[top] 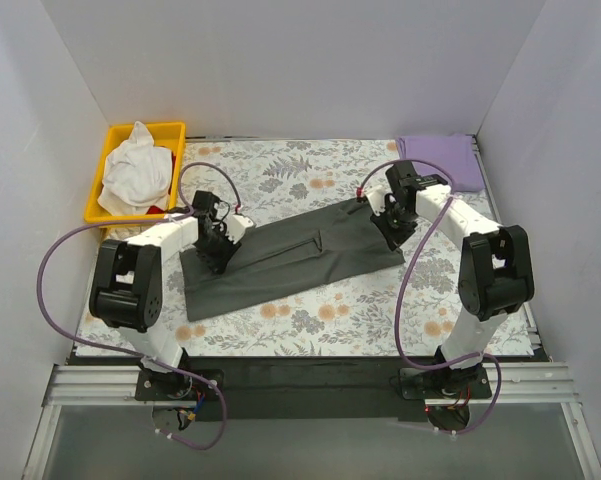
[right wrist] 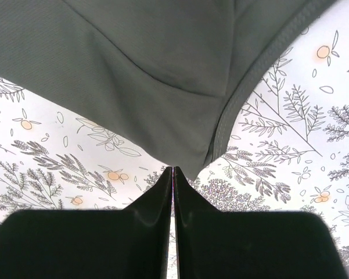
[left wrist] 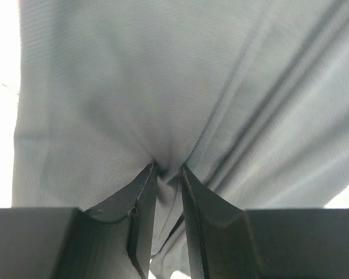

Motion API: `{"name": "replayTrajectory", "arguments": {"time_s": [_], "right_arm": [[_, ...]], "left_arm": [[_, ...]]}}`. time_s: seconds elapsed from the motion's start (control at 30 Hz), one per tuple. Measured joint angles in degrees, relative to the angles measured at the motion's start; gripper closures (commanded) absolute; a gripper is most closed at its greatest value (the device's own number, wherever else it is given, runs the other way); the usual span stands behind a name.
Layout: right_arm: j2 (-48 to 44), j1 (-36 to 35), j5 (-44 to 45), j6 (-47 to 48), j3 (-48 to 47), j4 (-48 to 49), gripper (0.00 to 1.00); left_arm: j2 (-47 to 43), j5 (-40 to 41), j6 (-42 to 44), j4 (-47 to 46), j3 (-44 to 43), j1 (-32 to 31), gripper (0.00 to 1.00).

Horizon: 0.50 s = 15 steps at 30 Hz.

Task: Fold and stack the t-shirts
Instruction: Fold the tshirt

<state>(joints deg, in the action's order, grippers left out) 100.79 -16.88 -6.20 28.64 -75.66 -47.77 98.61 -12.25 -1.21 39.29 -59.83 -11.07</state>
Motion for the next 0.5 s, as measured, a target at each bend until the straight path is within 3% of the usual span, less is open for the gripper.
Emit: {"name": "replayTrajectory", "arguments": {"time_s": [0.2,0.5], "right_arm": [[0.33,-2.91,0.02,-0.02,-0.04,0.20,0.94],[11.02,-5.20,2.19,-0.59,-2.51,3.23,0.97]], "left_arm": [[-5.88,-2.23,-1.22,11.04,3.26,-0.37,0.73],[-7.63,-10.99,-11.19,13.35,-8.72,0.31,0.72]]}}
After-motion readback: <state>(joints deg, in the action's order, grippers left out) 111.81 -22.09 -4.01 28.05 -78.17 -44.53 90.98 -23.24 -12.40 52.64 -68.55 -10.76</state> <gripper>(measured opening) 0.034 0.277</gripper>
